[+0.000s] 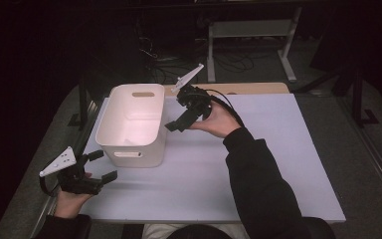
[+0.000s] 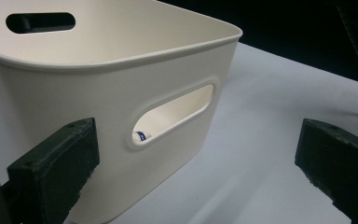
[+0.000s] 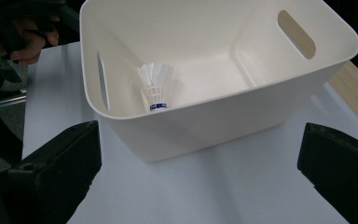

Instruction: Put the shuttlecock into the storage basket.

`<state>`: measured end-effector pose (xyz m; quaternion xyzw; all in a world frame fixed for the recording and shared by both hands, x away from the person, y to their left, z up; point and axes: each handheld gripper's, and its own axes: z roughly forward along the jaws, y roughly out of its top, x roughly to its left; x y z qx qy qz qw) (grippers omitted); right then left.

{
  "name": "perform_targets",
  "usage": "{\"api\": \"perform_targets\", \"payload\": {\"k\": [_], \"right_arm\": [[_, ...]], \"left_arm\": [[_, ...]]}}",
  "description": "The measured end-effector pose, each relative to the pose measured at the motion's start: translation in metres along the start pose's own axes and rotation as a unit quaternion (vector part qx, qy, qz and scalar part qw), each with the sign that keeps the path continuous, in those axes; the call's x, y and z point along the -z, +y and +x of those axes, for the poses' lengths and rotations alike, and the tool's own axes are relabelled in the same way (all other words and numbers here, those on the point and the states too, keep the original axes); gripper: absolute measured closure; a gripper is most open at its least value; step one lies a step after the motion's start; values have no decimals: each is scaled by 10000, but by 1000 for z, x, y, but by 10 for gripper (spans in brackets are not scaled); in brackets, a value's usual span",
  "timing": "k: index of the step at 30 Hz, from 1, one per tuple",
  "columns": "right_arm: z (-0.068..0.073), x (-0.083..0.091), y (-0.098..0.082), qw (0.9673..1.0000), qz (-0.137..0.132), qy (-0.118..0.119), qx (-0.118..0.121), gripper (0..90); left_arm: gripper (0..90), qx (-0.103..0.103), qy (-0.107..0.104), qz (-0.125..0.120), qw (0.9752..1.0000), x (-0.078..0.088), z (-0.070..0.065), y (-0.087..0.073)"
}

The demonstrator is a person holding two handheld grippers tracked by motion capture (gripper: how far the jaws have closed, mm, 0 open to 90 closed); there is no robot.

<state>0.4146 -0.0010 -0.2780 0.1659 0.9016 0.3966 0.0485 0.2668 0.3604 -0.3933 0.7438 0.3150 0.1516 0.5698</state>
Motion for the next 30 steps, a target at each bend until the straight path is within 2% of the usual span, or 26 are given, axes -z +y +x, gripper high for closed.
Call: {"api": "perform_targets", "payload": {"k": [24,30], "right_arm": [[-10,23,-40,9991,-228,-227,-258,0],[-14,35,-54,9984,-317,-288,-359,0]], "left_arm": [[0,-4,18,12,10000,0,0,0],[0,-2,25,15,10000,0,0,0]]}}
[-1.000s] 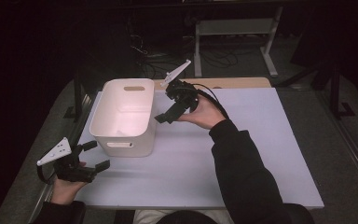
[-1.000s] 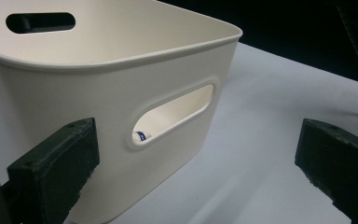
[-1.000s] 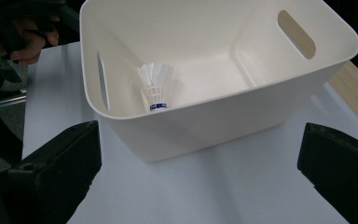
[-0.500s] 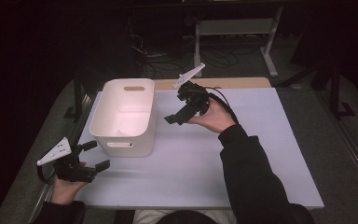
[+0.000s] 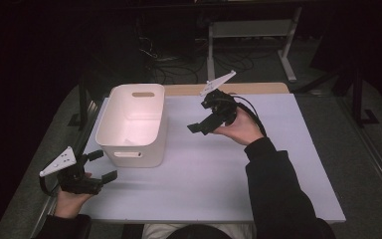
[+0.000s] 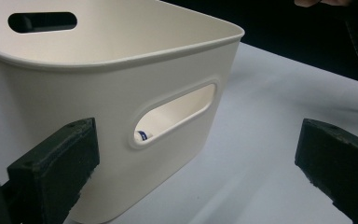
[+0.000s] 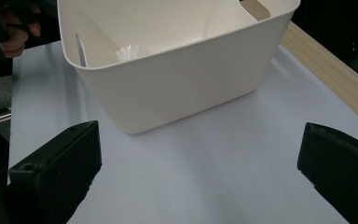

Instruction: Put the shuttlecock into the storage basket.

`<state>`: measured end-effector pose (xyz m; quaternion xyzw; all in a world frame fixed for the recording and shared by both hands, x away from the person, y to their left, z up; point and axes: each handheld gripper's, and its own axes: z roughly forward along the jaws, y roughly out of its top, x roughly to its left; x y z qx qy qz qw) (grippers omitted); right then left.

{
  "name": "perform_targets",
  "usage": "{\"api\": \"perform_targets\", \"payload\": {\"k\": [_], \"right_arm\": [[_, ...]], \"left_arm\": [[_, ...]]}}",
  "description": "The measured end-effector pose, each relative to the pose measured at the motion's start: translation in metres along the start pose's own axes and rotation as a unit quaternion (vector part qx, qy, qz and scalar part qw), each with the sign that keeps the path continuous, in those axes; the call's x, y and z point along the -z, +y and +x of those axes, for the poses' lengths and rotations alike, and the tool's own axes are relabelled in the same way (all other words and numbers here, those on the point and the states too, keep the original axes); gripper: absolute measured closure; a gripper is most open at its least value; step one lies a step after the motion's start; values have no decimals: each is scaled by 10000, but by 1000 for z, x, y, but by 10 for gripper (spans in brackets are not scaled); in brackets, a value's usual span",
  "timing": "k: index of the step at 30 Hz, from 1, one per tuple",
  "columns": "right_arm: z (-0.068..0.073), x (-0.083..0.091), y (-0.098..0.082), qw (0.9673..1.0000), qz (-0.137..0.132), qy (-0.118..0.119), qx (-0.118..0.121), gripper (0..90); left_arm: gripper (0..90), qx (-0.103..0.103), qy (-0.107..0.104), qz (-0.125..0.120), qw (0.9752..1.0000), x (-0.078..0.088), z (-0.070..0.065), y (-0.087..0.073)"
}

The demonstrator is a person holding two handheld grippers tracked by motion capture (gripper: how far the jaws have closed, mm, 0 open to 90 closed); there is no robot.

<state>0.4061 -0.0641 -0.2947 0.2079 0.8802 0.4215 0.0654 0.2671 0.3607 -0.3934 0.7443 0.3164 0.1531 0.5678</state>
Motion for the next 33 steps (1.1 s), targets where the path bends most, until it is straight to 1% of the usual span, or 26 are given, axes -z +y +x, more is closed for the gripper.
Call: {"api": "perform_targets", "payload": {"k": [5,6,7,10,15,20,24,33], "right_arm": [[-3,5,-8,9999,-56,-32,-85,0],[-6,10,-14,9999,-95,-68,-125,0],[-6,10,-15,9998,-94,-70,-147,0],[-8,13,-21,9998,-110,-87,-168,0],[-8,19,-29,9996,-147,-119,-224,0],[-7,24,-38,9995,-170,-177,-196,0],[-7,29,-45,9993,-191,-207,-228,0],[-6,33,-60,9990,-222,-239,-306,0]], "left_arm": [[0,-1,0,-1,10000,0,0,0],[0,-1,0,1,10000,0,0,0],[0,-2,0,2,10000,0,0,0],[0,-3,2,3,10000,0,0,0],[0,1,7,-2,10000,0,0,0],[0,-1,9,1,10000,0,0,0],[0,1,12,1,10000,0,0,0],[0,7,20,1,10000,0,0,0]]}}
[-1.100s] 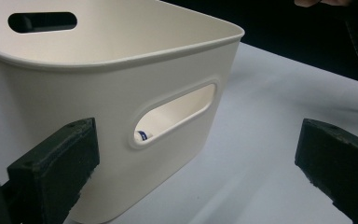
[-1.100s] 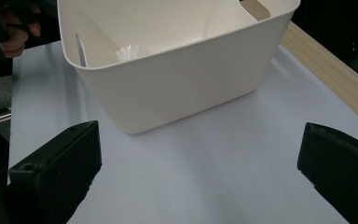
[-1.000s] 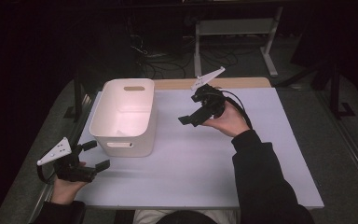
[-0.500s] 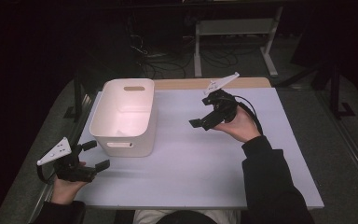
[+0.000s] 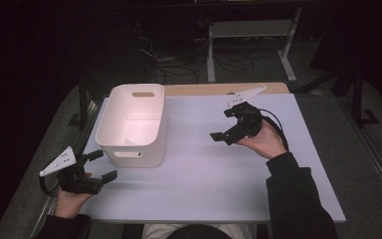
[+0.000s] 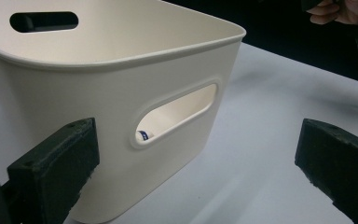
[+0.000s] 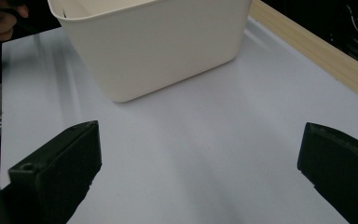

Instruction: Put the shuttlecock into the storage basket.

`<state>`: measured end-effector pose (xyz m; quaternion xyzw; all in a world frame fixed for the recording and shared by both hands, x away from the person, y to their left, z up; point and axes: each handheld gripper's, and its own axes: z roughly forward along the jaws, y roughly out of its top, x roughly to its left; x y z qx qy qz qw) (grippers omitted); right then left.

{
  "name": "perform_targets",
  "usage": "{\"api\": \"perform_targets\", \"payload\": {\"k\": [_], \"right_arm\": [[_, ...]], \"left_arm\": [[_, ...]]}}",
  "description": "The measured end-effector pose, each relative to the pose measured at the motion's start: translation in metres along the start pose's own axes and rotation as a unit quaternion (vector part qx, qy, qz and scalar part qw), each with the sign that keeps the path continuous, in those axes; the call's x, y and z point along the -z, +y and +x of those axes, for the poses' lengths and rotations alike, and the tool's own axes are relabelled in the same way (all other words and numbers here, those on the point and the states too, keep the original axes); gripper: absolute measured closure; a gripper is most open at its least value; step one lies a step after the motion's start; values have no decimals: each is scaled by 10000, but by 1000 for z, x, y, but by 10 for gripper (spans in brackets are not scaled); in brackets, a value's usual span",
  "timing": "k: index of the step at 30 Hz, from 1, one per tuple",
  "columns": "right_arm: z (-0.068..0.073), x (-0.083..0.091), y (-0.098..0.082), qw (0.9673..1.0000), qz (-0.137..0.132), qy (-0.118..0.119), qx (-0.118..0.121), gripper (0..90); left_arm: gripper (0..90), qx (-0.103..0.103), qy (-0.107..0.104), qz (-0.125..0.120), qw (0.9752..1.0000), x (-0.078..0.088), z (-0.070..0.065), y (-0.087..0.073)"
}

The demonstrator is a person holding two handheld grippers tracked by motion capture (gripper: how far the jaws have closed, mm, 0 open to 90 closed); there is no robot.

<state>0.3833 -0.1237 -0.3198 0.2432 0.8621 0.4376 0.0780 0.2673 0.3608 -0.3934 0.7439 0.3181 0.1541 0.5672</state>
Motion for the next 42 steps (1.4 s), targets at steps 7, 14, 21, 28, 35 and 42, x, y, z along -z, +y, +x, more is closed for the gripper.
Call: {"api": "perform_targets", "payload": {"k": [7,14,21,28,35,42], "right_arm": [[0,2,-12,10000,-12,-21,-66,0],[3,4,-21,9999,-57,-16,-84,0],[3,7,-40,9998,-133,-51,-171,0],[2,12,-56,9993,-220,-140,-270,0],[2,17,-66,9989,-285,-140,-353,0],[4,18,-74,9985,-326,-67,-430,0]], "left_arm": [[0,4,4,2,10000,0,0,0],[0,10,8,3,10000,0,0,0],[0,8,12,7,10000,0,0,0],[0,9,16,10,10000,0,0,0],[0,10,18,11,10000,0,0,0],[0,21,20,8,10000,1,0,0]]}}
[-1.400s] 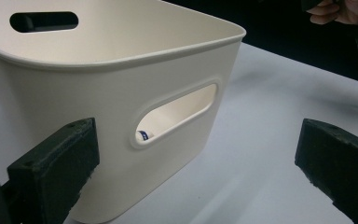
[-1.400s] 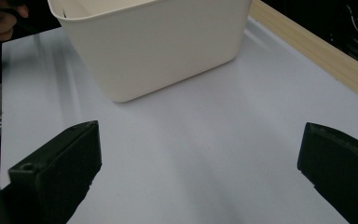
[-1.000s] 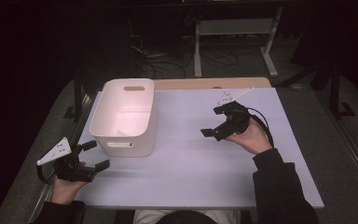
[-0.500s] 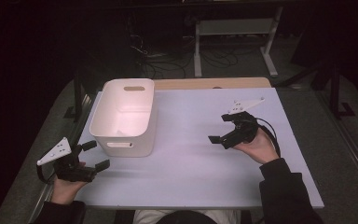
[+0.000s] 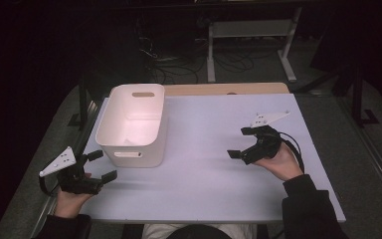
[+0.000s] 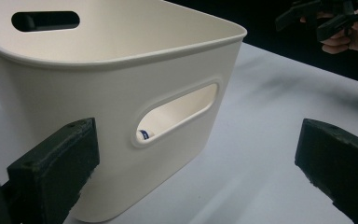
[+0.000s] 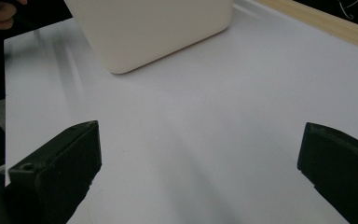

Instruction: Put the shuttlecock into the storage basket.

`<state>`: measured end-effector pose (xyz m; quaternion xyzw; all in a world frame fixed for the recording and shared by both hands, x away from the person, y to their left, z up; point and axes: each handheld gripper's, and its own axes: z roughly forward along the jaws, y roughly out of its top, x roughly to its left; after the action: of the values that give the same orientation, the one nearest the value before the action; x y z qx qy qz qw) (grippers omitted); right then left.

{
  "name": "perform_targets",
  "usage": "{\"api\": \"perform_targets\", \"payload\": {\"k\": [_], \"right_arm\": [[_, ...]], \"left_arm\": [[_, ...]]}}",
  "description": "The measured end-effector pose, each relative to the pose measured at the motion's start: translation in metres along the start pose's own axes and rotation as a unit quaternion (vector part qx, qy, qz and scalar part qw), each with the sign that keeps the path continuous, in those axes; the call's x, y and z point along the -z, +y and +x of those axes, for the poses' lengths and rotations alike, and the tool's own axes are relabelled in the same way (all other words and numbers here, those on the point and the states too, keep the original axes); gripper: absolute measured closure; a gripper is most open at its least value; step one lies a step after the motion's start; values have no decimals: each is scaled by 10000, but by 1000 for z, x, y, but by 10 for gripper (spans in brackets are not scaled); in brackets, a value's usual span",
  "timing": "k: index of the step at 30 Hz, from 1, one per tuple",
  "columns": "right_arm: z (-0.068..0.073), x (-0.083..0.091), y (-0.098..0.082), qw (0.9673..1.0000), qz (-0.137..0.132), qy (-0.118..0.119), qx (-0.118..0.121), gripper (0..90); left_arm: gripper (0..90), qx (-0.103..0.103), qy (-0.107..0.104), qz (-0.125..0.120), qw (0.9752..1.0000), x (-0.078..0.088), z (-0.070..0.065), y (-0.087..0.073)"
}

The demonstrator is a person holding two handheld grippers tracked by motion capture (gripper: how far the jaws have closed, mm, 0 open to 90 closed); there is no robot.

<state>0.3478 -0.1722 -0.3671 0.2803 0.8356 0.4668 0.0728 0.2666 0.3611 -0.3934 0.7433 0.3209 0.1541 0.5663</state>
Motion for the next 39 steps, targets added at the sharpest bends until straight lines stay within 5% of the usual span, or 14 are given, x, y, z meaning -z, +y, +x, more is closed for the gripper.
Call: {"api": "perform_targets", "payload": {"k": [12,39], "right_arm": [[-3,16,-32,9993,-226,-128,-279,0],[-2,30,-80,9962,-233,-621,-560,0]], "left_arm": [[0,-6,21,2,10000,0,0,0],[0,-11,19,26,10000,0,0,0]]}}
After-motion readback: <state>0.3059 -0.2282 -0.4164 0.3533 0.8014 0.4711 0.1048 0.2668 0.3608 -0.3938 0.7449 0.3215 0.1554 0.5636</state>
